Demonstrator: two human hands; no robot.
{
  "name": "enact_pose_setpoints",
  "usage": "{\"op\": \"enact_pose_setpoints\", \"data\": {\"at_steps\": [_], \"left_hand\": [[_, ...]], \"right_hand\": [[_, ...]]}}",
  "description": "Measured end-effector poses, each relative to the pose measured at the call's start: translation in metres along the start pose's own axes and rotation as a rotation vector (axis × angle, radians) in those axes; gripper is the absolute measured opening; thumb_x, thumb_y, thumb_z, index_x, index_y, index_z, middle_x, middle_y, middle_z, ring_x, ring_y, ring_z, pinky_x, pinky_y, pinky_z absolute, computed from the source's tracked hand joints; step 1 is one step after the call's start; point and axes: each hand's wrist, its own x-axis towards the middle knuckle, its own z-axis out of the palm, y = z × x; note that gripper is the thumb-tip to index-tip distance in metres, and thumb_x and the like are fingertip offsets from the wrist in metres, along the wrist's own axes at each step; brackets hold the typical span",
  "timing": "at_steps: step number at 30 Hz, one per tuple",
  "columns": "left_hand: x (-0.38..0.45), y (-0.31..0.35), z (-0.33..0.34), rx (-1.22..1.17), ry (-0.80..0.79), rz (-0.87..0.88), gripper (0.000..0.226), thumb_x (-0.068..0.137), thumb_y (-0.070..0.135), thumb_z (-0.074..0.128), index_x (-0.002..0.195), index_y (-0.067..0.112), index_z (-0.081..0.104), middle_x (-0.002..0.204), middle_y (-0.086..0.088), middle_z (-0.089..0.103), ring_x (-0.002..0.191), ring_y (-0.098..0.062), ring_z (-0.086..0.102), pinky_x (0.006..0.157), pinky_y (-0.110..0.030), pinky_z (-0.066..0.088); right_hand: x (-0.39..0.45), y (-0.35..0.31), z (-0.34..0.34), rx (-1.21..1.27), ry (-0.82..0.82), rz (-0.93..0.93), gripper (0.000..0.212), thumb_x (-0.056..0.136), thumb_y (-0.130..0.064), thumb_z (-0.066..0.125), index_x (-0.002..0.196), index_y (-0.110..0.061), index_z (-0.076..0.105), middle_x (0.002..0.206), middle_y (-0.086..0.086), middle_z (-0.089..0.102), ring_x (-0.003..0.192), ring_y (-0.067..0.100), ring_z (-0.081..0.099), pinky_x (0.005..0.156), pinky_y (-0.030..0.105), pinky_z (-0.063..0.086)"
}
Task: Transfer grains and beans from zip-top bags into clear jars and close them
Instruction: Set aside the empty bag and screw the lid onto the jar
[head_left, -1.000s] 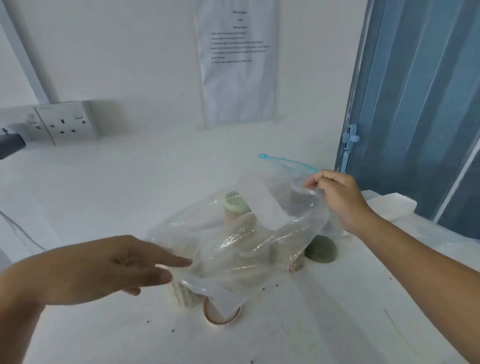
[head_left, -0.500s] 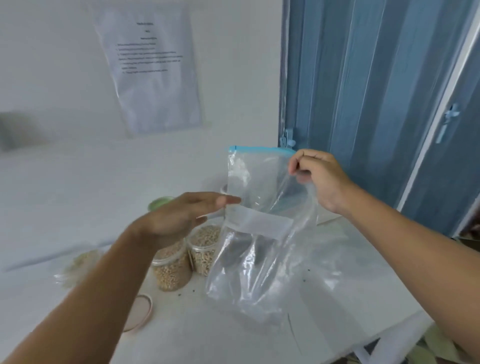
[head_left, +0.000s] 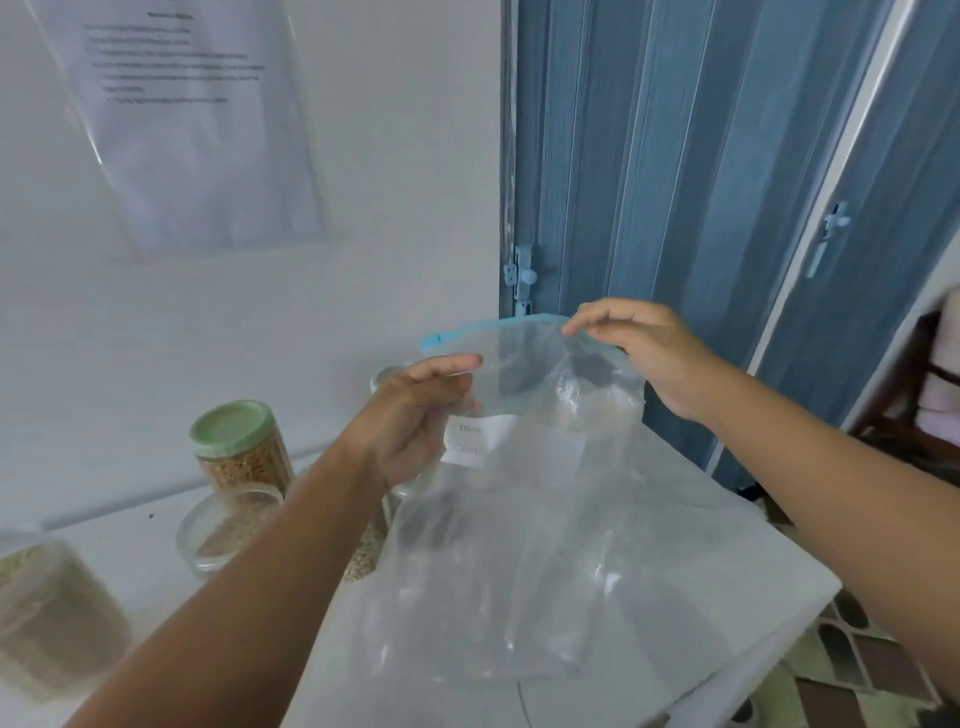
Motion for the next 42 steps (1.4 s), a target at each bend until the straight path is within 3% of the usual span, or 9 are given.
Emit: {"op": "enact_pose_setpoints", "data": {"at_steps": [6,11,15,18,21,27,32,36,42], "left_hand": [[0.032,0.010,-0.002,-0.214,0.054,-0.031,0.026,0.105,0.007,0.055,0.121,0.020,0.071,0.074,-0.006,0.063,0.065,-0.016,0.066,0.061,-0.029,0.058],[0.051,0.005,0.002,-0.317,0.045,-0.075,0.023,0.105,0.007,0.055,0.117,0.019,0.070,0.067,-0.002,0.062,0.062,-0.015,0.063,0.064,-0.028,0.059],[0.068,-0.009,0.003,-0.191,0.041,-0.039,0.021,0.104,0.004,0.056,0.111,0.013,0.074,0.081,-0.006,0.064,0.074,-0.017,0.063,0.075,-0.030,0.058],[0.073,-0.020,0.006,-0.006,0.037,-0.019,0.020,0.103,0.003,0.061,0.111,0.013,0.077,0.091,-0.001,0.073,0.077,-0.013,0.068,0.070,-0.027,0.061],[0.078,-0.033,0.014,0.146,0.075,-0.012,0.017,0.101,0.007,0.067,0.108,0.018,0.078,0.085,0.006,0.072,0.068,-0.006,0.064,0.062,-0.018,0.056],[0.083,-0.075,0.043,0.284,0.173,-0.001,0.020,0.099,0.005,0.070,0.115,0.015,0.074,0.084,-0.001,0.066,0.066,-0.009,0.061,0.065,-0.018,0.057],[0.086,-0.127,0.062,0.515,0.266,-0.043,0.025,0.096,0.004,0.074,0.116,0.019,0.077,0.112,-0.008,0.069,0.075,-0.015,0.067,0.069,-0.018,0.059],[0.083,-0.157,0.061,0.783,0.270,-0.089,0.028,0.097,0.016,0.076,0.119,0.032,0.073,0.120,-0.006,0.068,0.074,-0.016,0.072,0.079,-0.025,0.062],[0.072,-0.145,0.058,1.237,0.057,-0.228,0.062,0.100,0.043,0.067,0.155,0.051,0.040,0.138,-0.003,0.062,0.097,-0.013,0.067,0.105,-0.030,0.051]], "right_hand": [[-0.020,0.022,-0.001,0.208,-0.007,0.206,0.030,0.102,-0.032,0.062,0.122,-0.052,0.070,0.139,-0.023,0.053,0.137,0.004,0.045,0.113,0.042,0.033],[-0.024,0.037,0.018,0.431,-0.087,0.298,0.033,0.095,-0.027,0.069,0.125,-0.039,0.073,0.127,-0.005,0.067,0.102,0.021,0.068,0.101,0.039,0.055],[-0.005,0.050,0.009,0.330,0.089,0.252,0.025,0.099,-0.013,0.068,0.115,-0.027,0.080,0.107,-0.007,0.076,0.080,0.017,0.059,0.078,0.024,0.053],[0.008,0.063,-0.014,0.265,0.183,0.246,0.026,0.097,-0.009,0.067,0.109,-0.027,0.082,0.115,0.003,0.078,0.097,0.024,0.056,0.102,0.038,0.054],[0.011,0.077,-0.030,0.186,0.183,0.267,0.026,0.097,-0.007,0.067,0.105,-0.026,0.083,0.112,0.005,0.078,0.098,0.020,0.051,0.068,0.023,0.043],[0.019,0.109,-0.069,0.068,0.074,0.341,0.020,0.097,-0.009,0.068,0.104,-0.022,0.082,0.103,-0.007,0.080,0.108,0.016,0.071,0.056,0.010,0.045],[0.019,0.154,-0.095,-0.073,-0.077,0.416,0.019,0.100,-0.018,0.068,0.104,-0.029,0.082,0.097,-0.021,0.077,0.105,0.007,0.067,0.097,0.031,0.055],[0.018,0.194,-0.094,-0.146,-0.248,0.411,0.022,0.104,-0.020,0.061,0.115,-0.031,0.077,0.116,-0.020,0.071,0.103,0.001,0.063,0.068,0.012,0.051],[0.025,0.218,-0.092,-0.403,-0.336,0.201,0.038,0.100,-0.017,0.059,0.124,-0.044,0.071,0.126,-0.018,0.068,0.117,0.004,0.062,0.086,0.019,0.048]]}}
